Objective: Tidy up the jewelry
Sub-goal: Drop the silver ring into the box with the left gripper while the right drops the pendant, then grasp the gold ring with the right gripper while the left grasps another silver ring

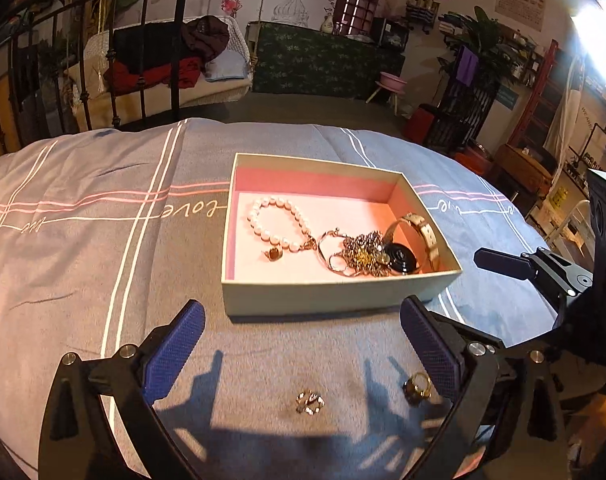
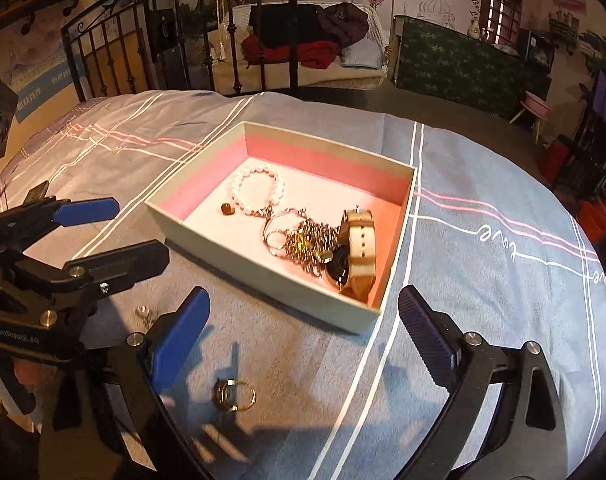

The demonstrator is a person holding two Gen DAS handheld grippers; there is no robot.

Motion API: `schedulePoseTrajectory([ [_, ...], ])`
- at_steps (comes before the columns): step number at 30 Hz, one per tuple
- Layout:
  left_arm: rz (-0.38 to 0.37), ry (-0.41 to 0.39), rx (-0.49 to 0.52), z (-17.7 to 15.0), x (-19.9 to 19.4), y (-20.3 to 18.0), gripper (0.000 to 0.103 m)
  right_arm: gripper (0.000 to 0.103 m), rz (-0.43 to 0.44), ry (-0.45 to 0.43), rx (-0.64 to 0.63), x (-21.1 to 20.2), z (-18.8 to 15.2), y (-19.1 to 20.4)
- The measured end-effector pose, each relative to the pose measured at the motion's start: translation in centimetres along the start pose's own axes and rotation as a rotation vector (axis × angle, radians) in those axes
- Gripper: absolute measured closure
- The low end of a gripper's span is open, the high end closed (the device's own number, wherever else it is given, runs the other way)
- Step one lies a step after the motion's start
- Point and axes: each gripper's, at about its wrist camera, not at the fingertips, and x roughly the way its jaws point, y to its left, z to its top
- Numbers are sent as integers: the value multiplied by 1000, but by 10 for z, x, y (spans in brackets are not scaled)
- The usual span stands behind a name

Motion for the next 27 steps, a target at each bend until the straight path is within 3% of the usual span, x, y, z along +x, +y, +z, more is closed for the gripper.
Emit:
schedulePoseTrajectory([
  [5,11,62,48,-33,3,-3,7,9,70,78,29,-7,-46,14],
  [9,23,112,58,-49,17,-2,8,9,62,131,32,-3,-73,22],
  [13,50,121,68,-52,22,-5,30,9,67,132,58,-1,-76,17],
  [15,53,121,77,-52,22,-7,34,9,62,138,61,0,-75,16],
  [18,44,116,92,-54,21,-9,52,9,57,145,45,1,-74,19],
  [20,27,116,98,-54,20,-11,80,9,61,154,37,4,-70,22],
  [21,13,118,93,-53,21,-10,86,9,65,157,37,5,-68,23],
  [25,-11,115,66,-54,20,-10,86,9,80,154,31,11,-60,28],
  [27,-12,116,66,-54,19,-10,86,26,96,146,29,13,-59,31],
])
